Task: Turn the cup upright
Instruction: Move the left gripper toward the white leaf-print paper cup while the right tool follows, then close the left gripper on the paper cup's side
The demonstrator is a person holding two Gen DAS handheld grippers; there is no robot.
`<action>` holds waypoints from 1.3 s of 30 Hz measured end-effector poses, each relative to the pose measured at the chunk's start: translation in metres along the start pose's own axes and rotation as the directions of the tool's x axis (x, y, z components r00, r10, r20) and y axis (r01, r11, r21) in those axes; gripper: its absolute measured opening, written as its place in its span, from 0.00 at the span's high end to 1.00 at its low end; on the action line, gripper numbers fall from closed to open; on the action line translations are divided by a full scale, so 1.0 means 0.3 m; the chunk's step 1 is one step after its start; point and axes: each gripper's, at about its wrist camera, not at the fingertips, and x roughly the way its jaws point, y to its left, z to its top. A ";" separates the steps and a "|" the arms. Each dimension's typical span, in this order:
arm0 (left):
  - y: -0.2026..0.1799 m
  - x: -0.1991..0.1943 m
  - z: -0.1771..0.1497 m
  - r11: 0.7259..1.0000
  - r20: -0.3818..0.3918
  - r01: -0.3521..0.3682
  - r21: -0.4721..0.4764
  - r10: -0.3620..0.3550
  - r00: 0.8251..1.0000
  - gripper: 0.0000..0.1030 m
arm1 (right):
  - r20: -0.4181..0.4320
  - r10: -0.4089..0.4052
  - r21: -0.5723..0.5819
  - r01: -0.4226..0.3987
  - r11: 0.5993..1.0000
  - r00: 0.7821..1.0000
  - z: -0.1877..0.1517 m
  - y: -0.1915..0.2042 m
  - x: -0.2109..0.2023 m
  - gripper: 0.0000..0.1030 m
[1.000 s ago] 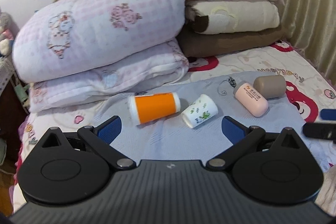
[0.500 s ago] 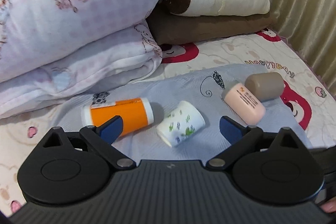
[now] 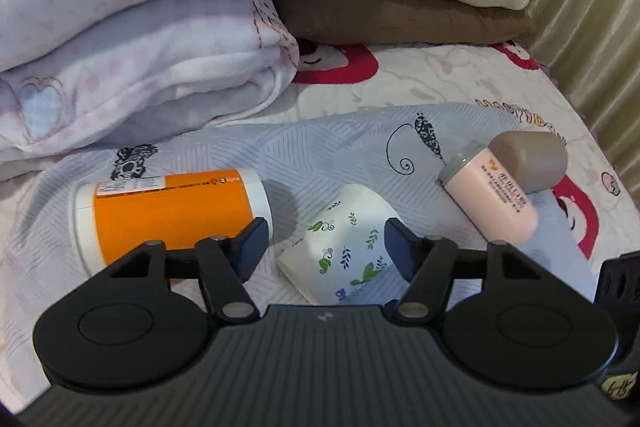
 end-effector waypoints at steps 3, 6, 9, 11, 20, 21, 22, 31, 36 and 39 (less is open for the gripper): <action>0.007 0.034 -0.003 1.000 -0.013 0.018 0.011 -0.018 1.000 0.44 | 0.026 -0.009 0.029 0.009 1.000 1.000 -0.007 -0.039 0.018 0.26; 0.014 0.059 -0.004 0.998 -0.017 0.066 0.010 -0.066 0.998 0.45 | 0.038 0.009 0.033 -0.010 0.999 0.999 -0.012 -0.059 0.026 0.26; 0.018 0.080 -0.005 0.996 -0.042 0.093 0.000 -0.092 0.995 0.46 | 0.074 0.028 0.028 -0.030 0.999 0.997 -0.013 -0.073 0.019 0.26; 0.023 0.092 -0.006 0.996 -0.045 0.083 -0.011 -0.083 0.996 0.46 | 0.087 0.034 0.011 -0.035 0.999 0.996 -0.008 -0.070 0.030 0.26; 0.094 0.121 -0.010 0.982 -0.055 0.140 -0.126 -0.148 0.988 0.46 | 0.079 0.039 -0.028 -0.037 0.999 0.996 -0.021 -0.061 0.063 0.26; 0.096 0.124 -0.011 0.979 -0.057 0.149 -0.136 -0.158 0.986 0.46 | 0.084 0.039 -0.024 -0.037 0.999 0.996 -0.021 -0.065 0.060 0.26; 0.095 0.127 -0.013 0.979 -0.060 0.153 -0.138 -0.163 0.985 0.46 | 0.086 0.039 -0.019 -0.037 0.999 0.996 -0.017 -0.069 0.069 0.26; 0.101 0.139 -0.049 0.955 -0.131 0.159 -0.251 -0.196 0.972 0.47 | 0.093 0.039 -0.036 -0.036 0.999 0.995 -0.008 -0.088 0.063 0.34; 0.096 0.123 -0.071 0.950 -0.146 0.163 -0.266 -0.207 0.967 0.47 | 0.085 0.001 -0.112 0.009 0.994 0.996 -0.012 -0.058 0.045 0.35; 0.097 0.105 -0.086 0.940 -0.155 0.181 -0.290 -0.233 0.960 0.47 | 0.063 -0.002 -0.132 0.011 0.991 0.998 -0.017 -0.057 0.022 0.35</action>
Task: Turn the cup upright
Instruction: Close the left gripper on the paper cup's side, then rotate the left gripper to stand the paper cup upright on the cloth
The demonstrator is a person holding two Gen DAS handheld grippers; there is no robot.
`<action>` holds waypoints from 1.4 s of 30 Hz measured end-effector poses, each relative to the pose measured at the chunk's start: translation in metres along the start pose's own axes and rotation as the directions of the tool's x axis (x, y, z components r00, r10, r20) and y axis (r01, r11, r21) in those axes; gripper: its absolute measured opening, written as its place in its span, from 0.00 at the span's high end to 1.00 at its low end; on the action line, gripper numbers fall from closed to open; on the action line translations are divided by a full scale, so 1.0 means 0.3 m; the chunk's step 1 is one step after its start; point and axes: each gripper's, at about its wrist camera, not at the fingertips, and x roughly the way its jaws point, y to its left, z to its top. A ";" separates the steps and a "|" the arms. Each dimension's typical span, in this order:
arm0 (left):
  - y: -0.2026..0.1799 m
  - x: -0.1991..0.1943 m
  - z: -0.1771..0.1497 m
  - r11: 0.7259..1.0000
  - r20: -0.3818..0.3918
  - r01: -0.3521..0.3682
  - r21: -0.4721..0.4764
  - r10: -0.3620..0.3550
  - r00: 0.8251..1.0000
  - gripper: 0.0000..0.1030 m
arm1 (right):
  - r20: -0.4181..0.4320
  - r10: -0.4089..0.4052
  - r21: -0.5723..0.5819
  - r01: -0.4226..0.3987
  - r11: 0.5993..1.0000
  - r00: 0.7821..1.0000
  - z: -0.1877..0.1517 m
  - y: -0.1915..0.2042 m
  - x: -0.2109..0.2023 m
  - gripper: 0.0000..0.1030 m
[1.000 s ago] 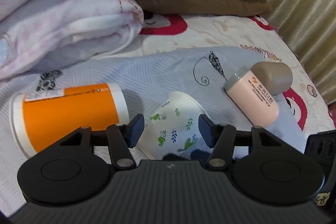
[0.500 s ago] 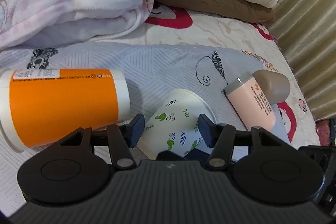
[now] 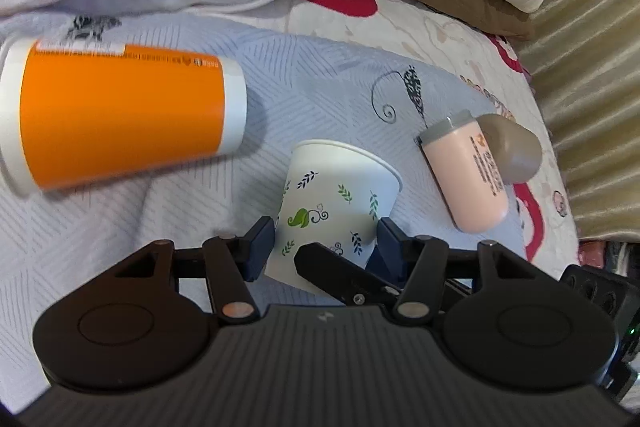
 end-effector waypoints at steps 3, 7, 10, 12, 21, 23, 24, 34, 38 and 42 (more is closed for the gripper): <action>0.009 -0.014 -0.026 0.999 -0.025 0.037 -0.040 -0.038 0.999 0.47 | -0.031 -0.015 -0.044 0.013 0.999 0.999 -0.007 0.012 -0.032 0.35; -0.012 -0.051 -0.087 0.997 -0.047 0.063 -0.035 -0.065 0.997 0.48 | -0.095 -0.011 -0.076 0.004 0.997 0.995 -0.018 0.013 -0.088 0.35; -0.042 -0.079 -0.121 0.996 -0.045 0.088 -0.027 -0.089 0.995 0.48 | -0.140 -0.030 -0.135 0.011 0.991 0.990 -0.012 0.037 -0.132 0.35; -0.065 -0.095 -0.139 0.994 -0.048 0.104 -0.031 -0.106 0.993 0.49 | -0.155 -0.039 -0.175 0.012 0.985 0.987 -0.008 0.049 -0.165 0.35; -0.127 -0.067 -0.249 0.982 -0.106 0.171 -0.078 -0.179 0.978 0.49 | -0.262 -0.119 -0.354 0.019 0.935 0.958 -0.027 0.059 -0.285 0.35; -0.149 -0.045 -0.257 0.985 -0.105 0.165 -0.058 -0.171 0.980 0.50 | -0.284 -0.135 -0.386 0.016 0.923 0.949 -0.022 0.041 -0.288 0.35; -0.156 -0.035 -0.260 0.986 -0.102 0.160 -0.052 -0.164 0.981 0.50 | -0.296 -0.139 -0.392 0.012 0.920 0.945 -0.016 0.024 -0.285 0.35; -0.200 -0.004 -0.284 0.991 -0.038 0.123 0.056 -0.121 0.992 0.51 | -0.268 -0.143 -0.422 0.017 0.906 0.953 -0.021 -0.030 -0.248 0.35; -0.247 -0.025 -0.292 0.982 0.017 0.083 0.169 -0.087 0.996 0.51 | -0.183 -0.179 -0.527 0.058 0.848 0.967 -0.044 0.015 -0.247 0.36; -0.269 -0.050 -0.292 0.967 0.097 0.045 0.249 -0.071 0.993 0.50 | -0.015 -0.193 -0.648 0.137 0.749 0.981 -0.076 0.062 -0.254 0.36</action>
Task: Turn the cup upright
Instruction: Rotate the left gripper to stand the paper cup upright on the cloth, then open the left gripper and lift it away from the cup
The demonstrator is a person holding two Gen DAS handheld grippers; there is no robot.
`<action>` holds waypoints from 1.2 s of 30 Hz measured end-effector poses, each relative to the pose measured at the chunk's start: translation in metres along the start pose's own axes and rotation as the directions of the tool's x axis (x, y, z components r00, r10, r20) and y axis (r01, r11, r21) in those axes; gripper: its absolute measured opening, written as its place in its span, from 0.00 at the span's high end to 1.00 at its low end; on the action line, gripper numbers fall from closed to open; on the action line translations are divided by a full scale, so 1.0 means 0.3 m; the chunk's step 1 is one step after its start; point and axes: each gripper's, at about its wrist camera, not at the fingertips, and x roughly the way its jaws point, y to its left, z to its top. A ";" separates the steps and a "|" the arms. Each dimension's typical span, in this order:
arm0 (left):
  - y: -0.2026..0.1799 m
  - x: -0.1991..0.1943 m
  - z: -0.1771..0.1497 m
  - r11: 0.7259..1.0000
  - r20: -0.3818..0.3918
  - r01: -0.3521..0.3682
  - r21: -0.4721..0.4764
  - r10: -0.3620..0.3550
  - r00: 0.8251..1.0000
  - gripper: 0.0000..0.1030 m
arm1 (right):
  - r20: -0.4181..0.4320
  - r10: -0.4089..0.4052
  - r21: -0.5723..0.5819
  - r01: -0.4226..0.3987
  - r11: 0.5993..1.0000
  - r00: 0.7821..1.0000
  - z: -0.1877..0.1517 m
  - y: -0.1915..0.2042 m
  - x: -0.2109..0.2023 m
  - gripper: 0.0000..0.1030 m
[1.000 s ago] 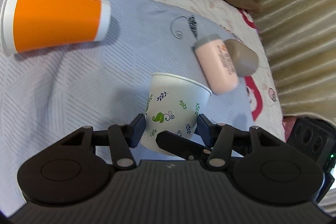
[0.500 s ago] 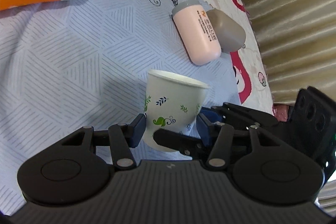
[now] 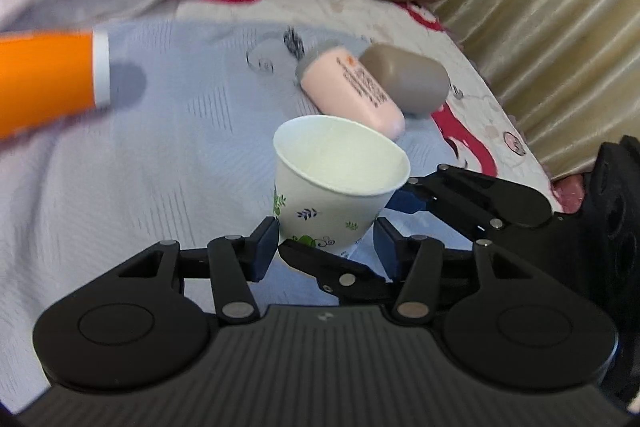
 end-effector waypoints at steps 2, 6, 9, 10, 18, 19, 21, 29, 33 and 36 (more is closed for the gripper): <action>0.000 -0.004 0.006 1.000 0.038 -0.013 0.020 0.013 0.999 0.50 | 0.056 -0.039 -0.044 0.041 0.998 0.998 0.003 0.019 0.007 0.36; 0.028 -0.007 0.020 1.000 0.094 -0.023 0.001 0.023 0.995 0.50 | 0.154 -0.093 -0.133 0.113 0.985 0.984 -0.003 0.045 0.032 0.36; 0.029 -0.014 0.024 0.998 0.129 -0.060 0.035 0.055 0.990 0.50 | 0.217 -0.096 -0.172 0.135 0.976 0.971 -0.002 0.047 0.056 0.36; 0.030 -0.013 0.024 0.996 0.134 -0.073 0.047 0.067 0.989 0.50 | 0.231 -0.088 -0.174 0.130 0.976 0.969 0.000 0.042 0.064 0.36; 0.044 0.041 0.016 0.986 0.141 -0.128 0.107 0.112 0.984 0.51 | 0.261 -0.091 -0.247 0.158 0.956 0.961 -0.002 0.052 0.138 0.36; 0.042 0.047 0.014 0.984 0.145 -0.134 0.115 0.117 0.982 0.51 | 0.256 -0.087 -0.246 0.152 0.957 0.963 -0.007 0.048 0.143 0.36; 0.038 0.055 0.010 0.982 0.153 -0.143 0.127 0.123 0.981 0.51 | 0.257 -0.091 -0.245 0.157 0.957 0.962 -0.006 0.040 0.154 0.36; 0.048 0.095 -0.003 0.983 0.164 -0.130 0.126 0.109 0.981 0.51 | 0.213 -0.082 -0.169 0.119 0.978 0.974 0.002 0.005 0.170 0.36; 0.050 0.098 -0.004 0.986 0.155 -0.122 0.117 0.104 0.983 0.51 | 0.200 -0.082 -0.157 0.115 0.981 0.976 0.004 0.003 0.177 0.36; 0.052 0.097 -0.004 0.988 0.144 -0.115 0.106 0.099 0.985 0.49 | 0.197 -0.083 -0.161 0.116 0.980 0.977 0.002 0.008 0.181 0.36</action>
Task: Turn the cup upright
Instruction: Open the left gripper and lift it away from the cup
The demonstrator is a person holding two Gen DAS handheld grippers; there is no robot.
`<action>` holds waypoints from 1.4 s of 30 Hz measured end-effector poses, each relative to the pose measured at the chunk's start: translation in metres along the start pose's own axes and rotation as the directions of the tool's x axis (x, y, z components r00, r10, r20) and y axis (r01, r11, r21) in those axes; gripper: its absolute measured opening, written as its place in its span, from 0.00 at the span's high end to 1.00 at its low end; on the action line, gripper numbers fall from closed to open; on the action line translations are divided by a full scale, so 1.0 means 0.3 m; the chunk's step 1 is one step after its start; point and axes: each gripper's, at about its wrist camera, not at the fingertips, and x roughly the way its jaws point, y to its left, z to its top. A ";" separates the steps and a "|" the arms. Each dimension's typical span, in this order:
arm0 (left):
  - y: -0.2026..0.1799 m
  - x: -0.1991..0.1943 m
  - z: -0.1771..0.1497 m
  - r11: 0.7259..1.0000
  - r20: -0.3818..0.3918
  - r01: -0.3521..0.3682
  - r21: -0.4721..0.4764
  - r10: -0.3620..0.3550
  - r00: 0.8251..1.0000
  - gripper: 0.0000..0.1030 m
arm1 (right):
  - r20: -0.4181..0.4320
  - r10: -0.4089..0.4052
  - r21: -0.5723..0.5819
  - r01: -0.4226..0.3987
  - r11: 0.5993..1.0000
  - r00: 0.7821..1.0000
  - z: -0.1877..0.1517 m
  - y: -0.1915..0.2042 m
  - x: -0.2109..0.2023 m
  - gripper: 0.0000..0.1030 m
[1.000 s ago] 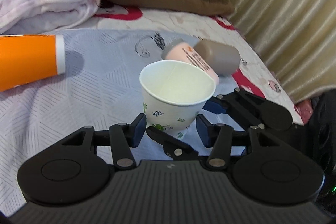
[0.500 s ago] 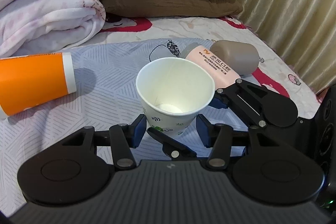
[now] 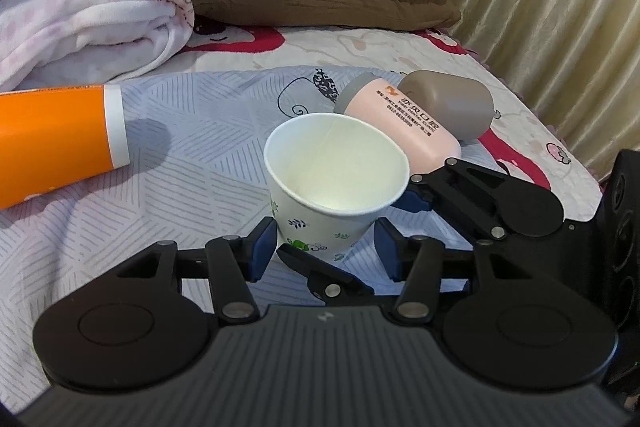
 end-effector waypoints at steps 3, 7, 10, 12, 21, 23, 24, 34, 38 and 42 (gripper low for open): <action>0.000 0.003 -0.001 1.000 -0.020 -0.004 -0.009 0.004 1.000 0.47 | -0.023 0.006 0.002 -0.006 1.000 1.000 -0.009 0.007 -0.009 0.36; 0.007 -0.002 0.008 1.000 -0.034 -0.001 -0.015 0.001 0.999 0.44 | -0.041 0.029 0.059 -0.027 0.998 0.999 -0.008 -0.002 -0.026 0.33; 0.021 -0.015 0.008 0.999 -0.052 -0.006 -0.043 0.004 0.999 0.41 | -0.054 0.016 0.055 -0.013 0.998 0.998 -0.016 0.011 -0.039 0.25; 0.019 -0.025 0.008 0.999 -0.078 -0.017 -0.044 0.013 0.997 0.39 | -0.071 0.015 0.051 -0.011 0.999 0.997 -0.015 0.021 -0.053 0.19; 0.021 -0.133 0.033 0.993 -0.161 -0.079 -0.090 0.064 0.985 0.39 | -0.199 0.010 0.082 0.007 0.997 0.980 0.022 0.029 -0.145 0.17; 0.018 -0.180 0.037 0.991 -0.157 -0.086 -0.101 0.070 0.985 0.39 | -0.212 0.009 0.094 0.011 0.996 0.977 0.019 0.036 -0.173 0.17; 0.014 -0.202 0.039 0.990 -0.155 -0.089 -0.106 0.072 0.985 0.39 | -0.218 0.008 0.095 0.013 0.995 0.976 0.019 0.041 -0.189 0.17; -0.043 -0.373 0.039 0.967 -0.190 -0.186 -0.176 0.152 0.970 0.38 | -0.219 -0.024 0.200 0.069 0.977 0.975 0.064 0.041 -0.334 0.17; -0.070 -0.441 0.036 0.957 -0.187 -0.230 -0.174 0.197 0.962 0.38 | -0.218 -0.047 0.223 0.096 0.970 0.975 0.073 0.037 -0.392 0.17; -0.091 -0.506 0.032 0.957 -0.174 -0.219 -0.189 0.187 0.967 0.34 | -0.196 -0.037 0.269 0.089 0.959 0.980 0.092 0.015 -0.459 0.17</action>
